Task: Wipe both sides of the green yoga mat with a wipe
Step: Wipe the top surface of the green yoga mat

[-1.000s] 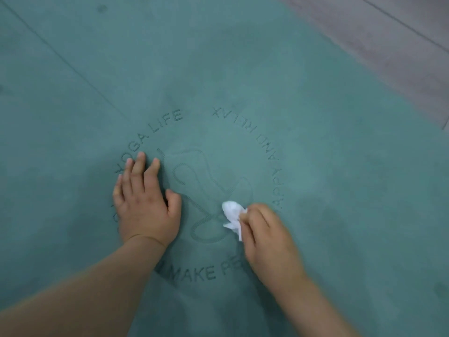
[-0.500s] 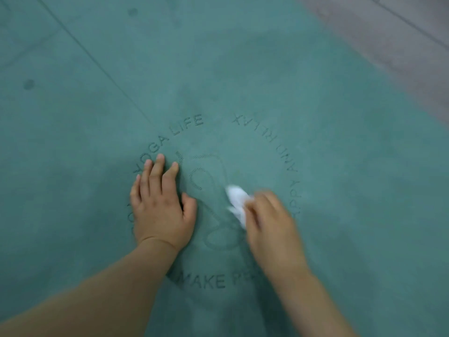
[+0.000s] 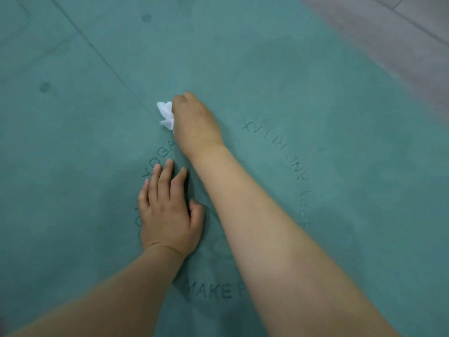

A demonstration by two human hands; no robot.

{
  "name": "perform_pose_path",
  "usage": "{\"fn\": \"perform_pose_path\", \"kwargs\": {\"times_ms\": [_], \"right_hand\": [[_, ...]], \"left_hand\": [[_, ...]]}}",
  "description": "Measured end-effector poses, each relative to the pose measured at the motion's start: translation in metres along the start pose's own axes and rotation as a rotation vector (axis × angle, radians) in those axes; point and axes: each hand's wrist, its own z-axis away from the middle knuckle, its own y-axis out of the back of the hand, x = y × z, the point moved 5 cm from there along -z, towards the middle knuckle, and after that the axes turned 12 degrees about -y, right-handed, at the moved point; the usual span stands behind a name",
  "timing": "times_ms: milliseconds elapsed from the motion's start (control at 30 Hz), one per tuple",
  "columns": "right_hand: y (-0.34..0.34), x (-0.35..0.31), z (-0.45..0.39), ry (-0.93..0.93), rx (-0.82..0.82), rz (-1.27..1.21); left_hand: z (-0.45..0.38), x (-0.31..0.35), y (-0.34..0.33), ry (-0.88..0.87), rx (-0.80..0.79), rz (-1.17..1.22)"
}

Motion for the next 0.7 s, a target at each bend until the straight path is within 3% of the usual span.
{"fn": "perform_pose_path", "kwargs": {"times_ms": [133,300,367,433,533,700], "right_hand": [[0.024,0.048,0.067,-0.130,0.147,-0.162],[0.060,0.171,0.236,-0.679,0.246,-0.174],[0.072,0.186,0.278,-0.882,0.339,-0.211],[0.068,0.171,0.270,-0.937,0.362,-0.241],[0.052,0.113,0.175,-0.766,0.324,-0.291],[0.015,0.011,0.005,-0.186,0.058,-0.095]], "left_hand": [[0.000,0.000,0.000,-0.004,-0.017,-0.006],[0.001,0.000,0.000,0.017,-0.041,-0.005],[0.000,0.001,0.001,0.012,-0.035,-0.002],[0.000,0.001,0.001,0.018,-0.027,-0.005],[0.000,0.001,0.002,0.012,-0.015,-0.008],[0.000,0.000,0.000,0.013,-0.013,-0.003]]}}
